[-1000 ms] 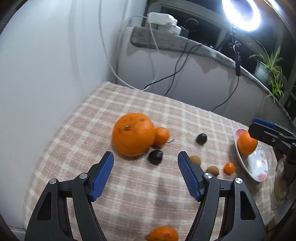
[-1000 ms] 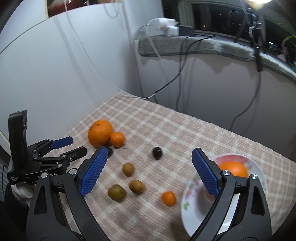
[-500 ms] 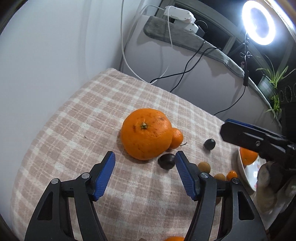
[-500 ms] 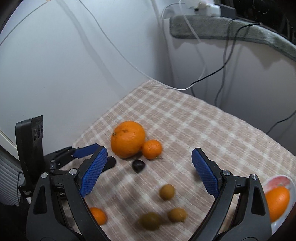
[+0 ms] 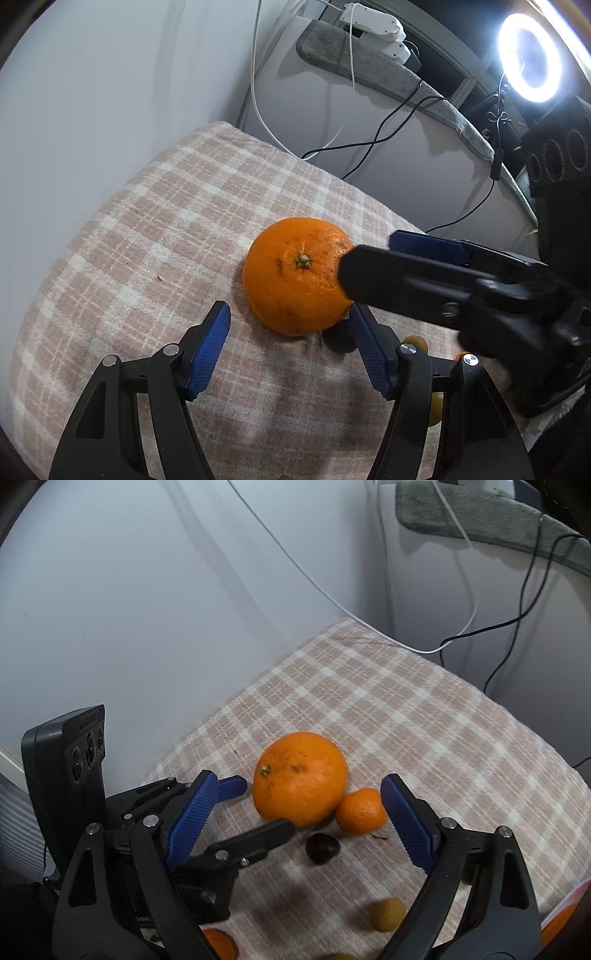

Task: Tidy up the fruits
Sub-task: 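Close the right gripper on the second large orange, then carry the second large orange with the right gripper onto the plate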

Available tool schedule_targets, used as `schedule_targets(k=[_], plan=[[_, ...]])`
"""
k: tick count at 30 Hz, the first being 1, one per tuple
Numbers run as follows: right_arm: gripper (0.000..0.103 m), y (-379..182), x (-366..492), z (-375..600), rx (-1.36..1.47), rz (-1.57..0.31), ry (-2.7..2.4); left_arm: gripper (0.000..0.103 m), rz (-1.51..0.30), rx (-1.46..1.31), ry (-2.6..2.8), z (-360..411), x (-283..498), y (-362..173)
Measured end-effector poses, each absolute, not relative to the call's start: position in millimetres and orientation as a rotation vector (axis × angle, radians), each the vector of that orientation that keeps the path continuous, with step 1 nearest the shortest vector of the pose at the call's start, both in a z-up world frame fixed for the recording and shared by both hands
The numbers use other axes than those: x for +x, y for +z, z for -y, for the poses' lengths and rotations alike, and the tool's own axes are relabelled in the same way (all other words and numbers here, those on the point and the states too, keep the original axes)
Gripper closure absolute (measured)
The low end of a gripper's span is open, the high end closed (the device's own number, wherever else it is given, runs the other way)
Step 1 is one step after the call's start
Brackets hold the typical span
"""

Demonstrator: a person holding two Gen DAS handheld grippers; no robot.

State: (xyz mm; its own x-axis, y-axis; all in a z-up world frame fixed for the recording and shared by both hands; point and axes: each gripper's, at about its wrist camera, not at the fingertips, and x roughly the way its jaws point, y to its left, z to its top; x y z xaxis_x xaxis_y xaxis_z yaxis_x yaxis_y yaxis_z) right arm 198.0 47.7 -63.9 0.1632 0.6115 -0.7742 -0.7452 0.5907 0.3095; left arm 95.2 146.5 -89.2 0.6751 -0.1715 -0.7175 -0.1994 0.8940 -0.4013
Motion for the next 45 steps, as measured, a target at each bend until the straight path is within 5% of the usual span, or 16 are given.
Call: schedule_targets(k=[8,22,45], plan=[[0.013,-76,205,-65,-0.18,-1.062,0.974,0.037,-0.848,-0.509,-0.02,-147,99,-94],[0.034,-94,215,-72,-0.192,-1.116,0.959,0.039,-0.854,-0.526,-0.048,-148,107,-97],[0.036,-57,199,-50,-0.171,-1.04,0.953,0.04,-0.79,-0.454,-0.038,-125,90,-62]])
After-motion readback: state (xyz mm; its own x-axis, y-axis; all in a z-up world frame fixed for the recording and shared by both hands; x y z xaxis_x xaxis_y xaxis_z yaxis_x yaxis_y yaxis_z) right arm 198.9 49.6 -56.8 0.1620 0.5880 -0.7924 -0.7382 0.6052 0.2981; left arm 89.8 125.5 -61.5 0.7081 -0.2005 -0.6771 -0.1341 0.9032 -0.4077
